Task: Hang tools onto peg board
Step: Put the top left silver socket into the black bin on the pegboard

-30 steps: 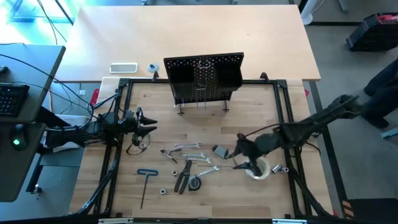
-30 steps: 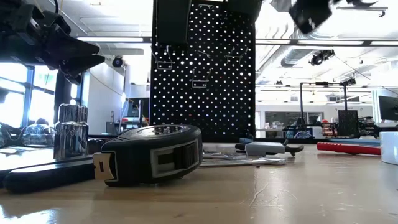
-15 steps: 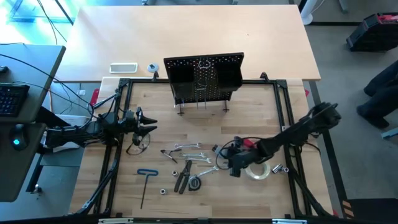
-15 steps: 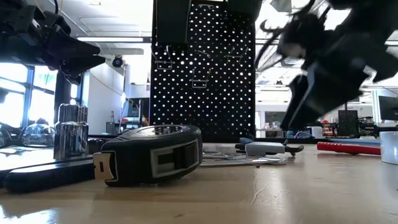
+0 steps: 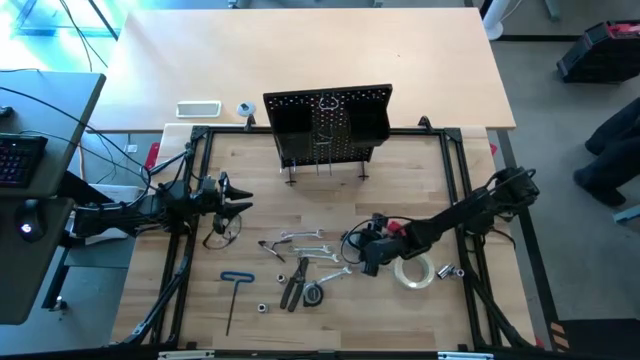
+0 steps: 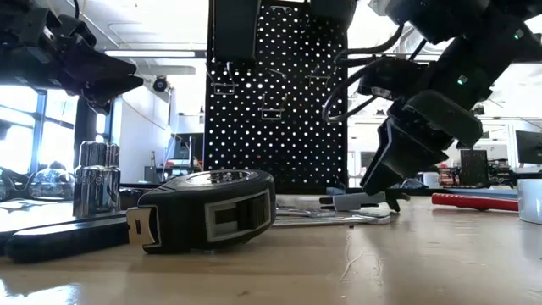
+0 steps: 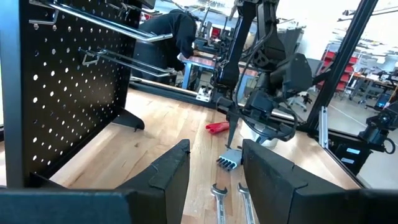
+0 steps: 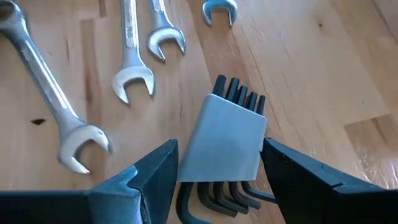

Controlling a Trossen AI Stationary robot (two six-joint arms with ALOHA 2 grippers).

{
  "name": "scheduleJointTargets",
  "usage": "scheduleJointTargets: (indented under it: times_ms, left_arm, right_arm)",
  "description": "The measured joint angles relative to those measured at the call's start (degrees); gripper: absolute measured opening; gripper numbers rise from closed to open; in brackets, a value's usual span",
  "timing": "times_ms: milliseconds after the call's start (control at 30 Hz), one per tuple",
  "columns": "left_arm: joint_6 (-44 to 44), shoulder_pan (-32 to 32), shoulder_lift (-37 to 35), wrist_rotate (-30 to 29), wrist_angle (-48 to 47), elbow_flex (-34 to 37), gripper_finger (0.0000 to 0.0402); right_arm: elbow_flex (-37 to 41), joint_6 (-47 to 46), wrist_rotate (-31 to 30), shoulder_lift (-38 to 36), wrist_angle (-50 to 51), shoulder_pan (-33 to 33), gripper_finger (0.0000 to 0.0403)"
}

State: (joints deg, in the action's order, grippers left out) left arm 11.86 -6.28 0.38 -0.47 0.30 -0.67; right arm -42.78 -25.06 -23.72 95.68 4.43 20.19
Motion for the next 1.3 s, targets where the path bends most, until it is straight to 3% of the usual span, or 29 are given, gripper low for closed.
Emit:
scheduleJointTargets:
  times_ms: [267,567,900,1167,1300]
  left_arm:
    - [-0.06,0.02,0.30,0.02,-0.02,0.00,0.0137]
    - [-0.06,0.00,0.76,0.04,-0.02,0.00,0.0137]
    - [-0.06,0.00,0.90,-0.07,-0.02,0.00,0.0137]
    - [-0.06,0.02,0.98,-0.11,0.00,0.00,0.0137]
    - [0.02,0.00,0.98,-0.13,0.00,0.00,0.0137]
  right_arm:
    - [-0.05,1.03,5.41,3.12,-2.68,-1.10,0.0228]
    - [-0.19,-0.01,4.70,4.87,-3.01,-1.04,0.0225]
    - [-0.43,5.61,7.56,2.32,-5.05,-1.00,0.0222]
    - [-5.17,10.87,9.30,2.23,-1.78,0.17,0.0222]
    - [-7.02,15.62,13.39,2.31,-8.15,0.41,0.0222]
